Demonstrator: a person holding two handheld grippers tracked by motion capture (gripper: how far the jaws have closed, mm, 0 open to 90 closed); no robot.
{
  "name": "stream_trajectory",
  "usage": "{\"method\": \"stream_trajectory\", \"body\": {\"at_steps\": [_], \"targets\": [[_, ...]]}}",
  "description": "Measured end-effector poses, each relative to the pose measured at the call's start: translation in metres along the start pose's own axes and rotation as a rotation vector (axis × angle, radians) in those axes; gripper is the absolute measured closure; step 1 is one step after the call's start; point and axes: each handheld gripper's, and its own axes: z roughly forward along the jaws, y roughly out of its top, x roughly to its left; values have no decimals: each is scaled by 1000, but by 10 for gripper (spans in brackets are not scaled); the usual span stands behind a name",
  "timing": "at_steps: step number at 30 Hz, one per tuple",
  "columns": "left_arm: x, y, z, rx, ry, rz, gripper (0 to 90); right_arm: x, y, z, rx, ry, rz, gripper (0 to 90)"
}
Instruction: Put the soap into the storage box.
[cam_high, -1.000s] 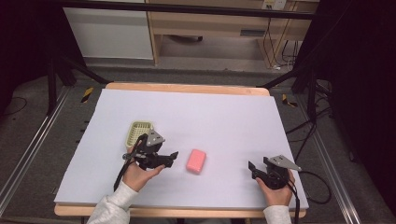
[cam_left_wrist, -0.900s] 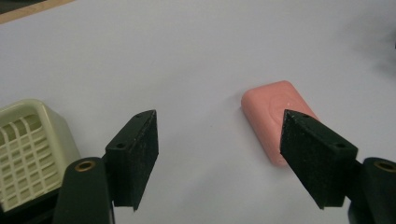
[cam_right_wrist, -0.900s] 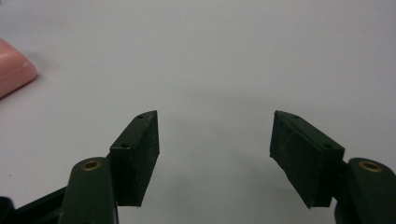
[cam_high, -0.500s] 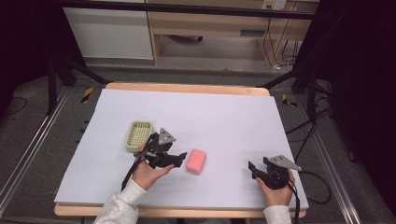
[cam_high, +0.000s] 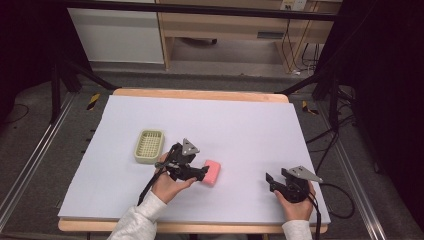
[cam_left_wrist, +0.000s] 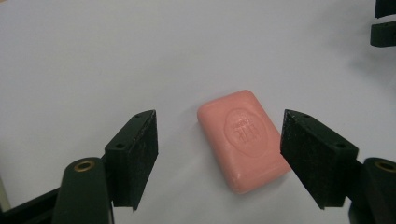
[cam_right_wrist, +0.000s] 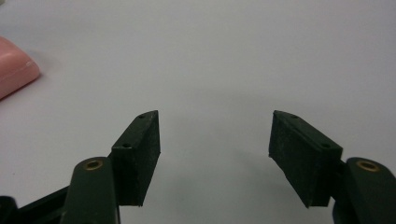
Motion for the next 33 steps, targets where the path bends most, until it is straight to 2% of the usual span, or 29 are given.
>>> {"method": "stream_trajectory", "body": {"at_steps": [19, 22, 33], "targets": [[-15, 6, 24, 56, -19, 10, 268, 0, 0, 0, 0, 0, -10, 356], [-18, 6, 30, 78, -21, 10, 263, 0, 0, 0, 1, 2, -7, 357], [-20, 6, 43, 112, -11, -3, 245, 0, 0, 1, 3, 5, -11, 358]]}}
